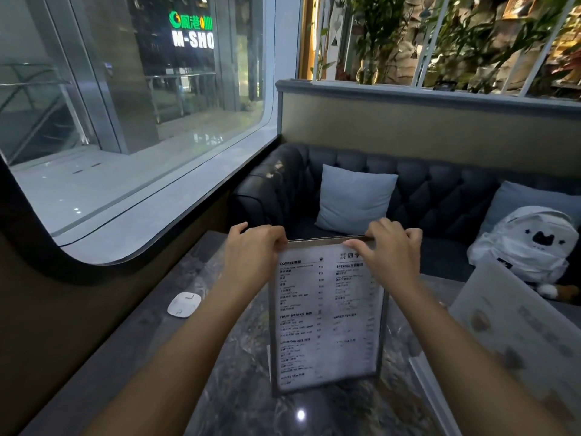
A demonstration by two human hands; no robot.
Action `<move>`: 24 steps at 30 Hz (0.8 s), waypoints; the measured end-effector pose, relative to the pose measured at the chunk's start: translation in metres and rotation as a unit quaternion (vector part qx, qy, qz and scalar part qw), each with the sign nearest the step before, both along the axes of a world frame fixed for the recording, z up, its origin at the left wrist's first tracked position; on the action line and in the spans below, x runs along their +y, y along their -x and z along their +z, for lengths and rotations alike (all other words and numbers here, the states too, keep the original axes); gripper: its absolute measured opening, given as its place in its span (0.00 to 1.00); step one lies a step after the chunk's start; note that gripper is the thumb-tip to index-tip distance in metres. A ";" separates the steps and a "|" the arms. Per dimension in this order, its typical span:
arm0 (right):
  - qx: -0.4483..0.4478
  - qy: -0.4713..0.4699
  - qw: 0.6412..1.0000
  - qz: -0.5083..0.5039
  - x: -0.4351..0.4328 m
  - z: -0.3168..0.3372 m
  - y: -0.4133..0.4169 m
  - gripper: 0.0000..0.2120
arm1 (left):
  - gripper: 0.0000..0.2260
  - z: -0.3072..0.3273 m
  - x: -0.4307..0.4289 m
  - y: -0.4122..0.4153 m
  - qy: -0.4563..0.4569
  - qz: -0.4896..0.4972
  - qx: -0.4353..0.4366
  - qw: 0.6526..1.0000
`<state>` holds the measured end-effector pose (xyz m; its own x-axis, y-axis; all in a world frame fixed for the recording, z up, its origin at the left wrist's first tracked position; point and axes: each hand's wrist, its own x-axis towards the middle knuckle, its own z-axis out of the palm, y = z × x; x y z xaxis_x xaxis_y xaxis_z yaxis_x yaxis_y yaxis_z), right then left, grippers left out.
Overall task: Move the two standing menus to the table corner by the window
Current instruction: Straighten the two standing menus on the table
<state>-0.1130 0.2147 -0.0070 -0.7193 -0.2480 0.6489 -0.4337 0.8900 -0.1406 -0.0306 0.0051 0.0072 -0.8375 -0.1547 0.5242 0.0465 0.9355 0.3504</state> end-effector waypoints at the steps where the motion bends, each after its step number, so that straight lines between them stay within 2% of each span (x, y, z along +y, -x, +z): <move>1: 0.012 -0.004 1.000 -0.011 0.003 -0.001 -0.003 0.20 | 0.08 0.001 0.001 0.004 0.004 -0.003 -0.004 1.000; 14: 0.031 -0.043 0.993 -0.101 0.023 0.001 -0.033 0.20 | 0.08 0.017 0.016 0.035 -0.012 -0.085 -0.054 0.995; 20: 0.023 -0.045 0.993 -0.111 0.022 0.001 -0.038 0.20 | 0.04 0.013 0.014 0.039 -0.014 -0.094 -0.053 0.994; 24: -0.003 -0.056 0.993 -0.104 0.023 0.003 -0.042 0.21 | 0.03 0.012 0.013 0.040 0.017 -0.105 -0.054 0.993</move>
<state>-0.0713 0.2378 -0.0043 -0.7658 -0.1631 0.6220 -0.2376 0.9706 -0.0381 -0.0704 0.0184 0.0189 -0.9007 0.0457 0.4320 0.2058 0.9207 0.3317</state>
